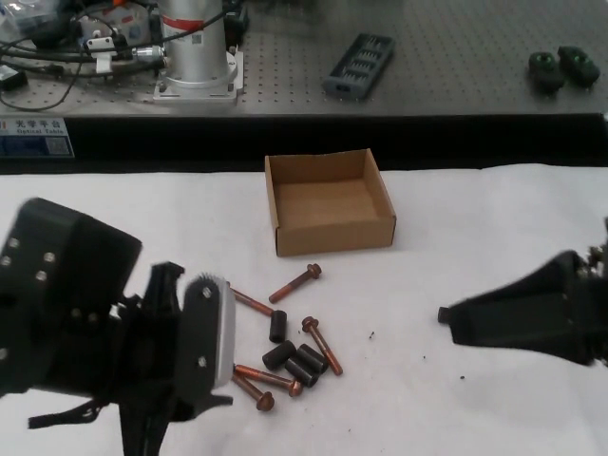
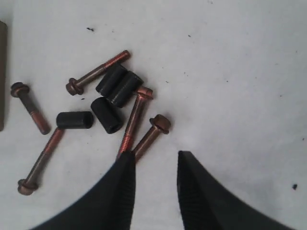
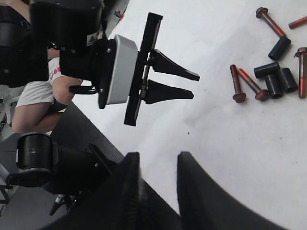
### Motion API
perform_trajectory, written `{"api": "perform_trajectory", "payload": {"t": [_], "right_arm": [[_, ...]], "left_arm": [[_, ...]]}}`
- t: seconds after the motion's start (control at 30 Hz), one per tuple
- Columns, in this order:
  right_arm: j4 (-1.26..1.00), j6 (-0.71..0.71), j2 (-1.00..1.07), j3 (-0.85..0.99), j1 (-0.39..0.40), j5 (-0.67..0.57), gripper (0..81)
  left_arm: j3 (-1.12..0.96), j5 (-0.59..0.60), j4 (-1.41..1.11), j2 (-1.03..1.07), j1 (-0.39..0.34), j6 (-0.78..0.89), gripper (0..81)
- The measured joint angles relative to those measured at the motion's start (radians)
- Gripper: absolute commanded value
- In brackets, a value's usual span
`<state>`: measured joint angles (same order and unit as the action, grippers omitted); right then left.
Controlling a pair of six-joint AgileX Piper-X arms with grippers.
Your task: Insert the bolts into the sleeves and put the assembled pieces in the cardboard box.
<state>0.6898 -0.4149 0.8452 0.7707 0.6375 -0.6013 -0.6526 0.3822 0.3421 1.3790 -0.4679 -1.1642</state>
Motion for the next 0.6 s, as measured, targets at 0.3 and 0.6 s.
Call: {"api": "perform_trajectory", "payload": {"t": [0.3, 0.6], "right_arm": [[0.149, 0.003, -0.144, 0.0, 0.0, 0.008, 22.1], [0.166, 0.003, -0.25, 0.0, 0.0, 0.052, 22.1]], "left_arm": [[-0.042, -0.068, -0.002, 0.142, 0.0, -0.16, 23.0], [-0.2, -0.072, 0.009, 0.244, 0.0, -0.178, 23.0]]}}
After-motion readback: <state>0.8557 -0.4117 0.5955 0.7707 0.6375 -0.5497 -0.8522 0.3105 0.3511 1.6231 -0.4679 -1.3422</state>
